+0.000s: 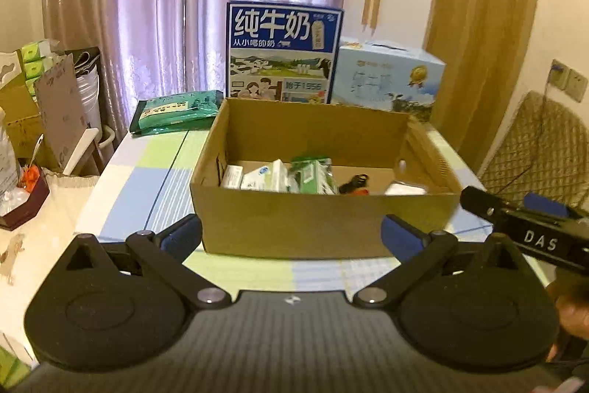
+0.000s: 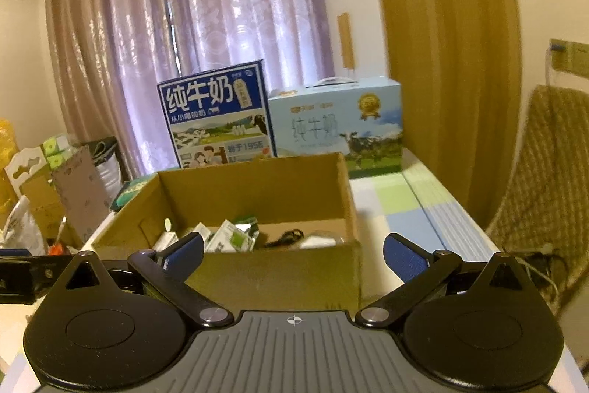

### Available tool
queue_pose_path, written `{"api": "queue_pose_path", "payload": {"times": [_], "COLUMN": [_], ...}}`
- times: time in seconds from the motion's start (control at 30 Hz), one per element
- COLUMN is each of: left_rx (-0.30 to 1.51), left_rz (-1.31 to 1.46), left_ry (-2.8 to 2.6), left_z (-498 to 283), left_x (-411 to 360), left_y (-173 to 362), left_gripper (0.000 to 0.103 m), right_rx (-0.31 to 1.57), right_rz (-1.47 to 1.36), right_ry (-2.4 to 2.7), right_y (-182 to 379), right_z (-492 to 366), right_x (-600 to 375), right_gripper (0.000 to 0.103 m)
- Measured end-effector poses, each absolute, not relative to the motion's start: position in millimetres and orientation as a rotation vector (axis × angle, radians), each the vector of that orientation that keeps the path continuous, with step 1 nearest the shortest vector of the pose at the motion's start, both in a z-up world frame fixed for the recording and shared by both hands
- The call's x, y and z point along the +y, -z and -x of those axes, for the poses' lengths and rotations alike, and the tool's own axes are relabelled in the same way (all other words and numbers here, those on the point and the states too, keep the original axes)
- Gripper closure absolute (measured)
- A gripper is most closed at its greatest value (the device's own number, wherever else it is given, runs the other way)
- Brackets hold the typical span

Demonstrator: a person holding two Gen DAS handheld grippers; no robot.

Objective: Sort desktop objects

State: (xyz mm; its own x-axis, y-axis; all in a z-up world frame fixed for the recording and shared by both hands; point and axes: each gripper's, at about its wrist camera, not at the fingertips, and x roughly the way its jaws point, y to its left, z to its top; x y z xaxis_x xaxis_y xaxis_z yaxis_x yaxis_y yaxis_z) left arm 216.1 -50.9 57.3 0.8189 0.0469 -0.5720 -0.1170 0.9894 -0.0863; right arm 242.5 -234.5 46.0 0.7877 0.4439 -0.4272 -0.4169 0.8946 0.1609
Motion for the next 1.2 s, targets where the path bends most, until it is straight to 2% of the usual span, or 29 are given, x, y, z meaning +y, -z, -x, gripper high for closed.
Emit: {"api": "queue_pose_path", "payload": {"times": [0.53, 0.9, 1.2], "left_rx": [0.523, 0.553, 0.541], "left_rz": [0.217, 0.186, 0.178], "left_ry": [-0.078, -0.119, -0.136], "left_z": [-104, -72, -63], "left_x": [-91, -113, -117], "left_y": [-102, -109, -106], "left_gripper": [0.001, 0.001, 0.001], "right_rx": [0.560, 0.556, 0.547], "right_rz": [-0.087, -0.015, -0.009], "right_ry": [-0.508, -0.526, -0.511], "right_y": [-89, -108, -99], "right_z": [-140, -107, -94], "right_x": [-297, -305, -311], "right_gripper": [0.002, 0.002, 0.002]}}
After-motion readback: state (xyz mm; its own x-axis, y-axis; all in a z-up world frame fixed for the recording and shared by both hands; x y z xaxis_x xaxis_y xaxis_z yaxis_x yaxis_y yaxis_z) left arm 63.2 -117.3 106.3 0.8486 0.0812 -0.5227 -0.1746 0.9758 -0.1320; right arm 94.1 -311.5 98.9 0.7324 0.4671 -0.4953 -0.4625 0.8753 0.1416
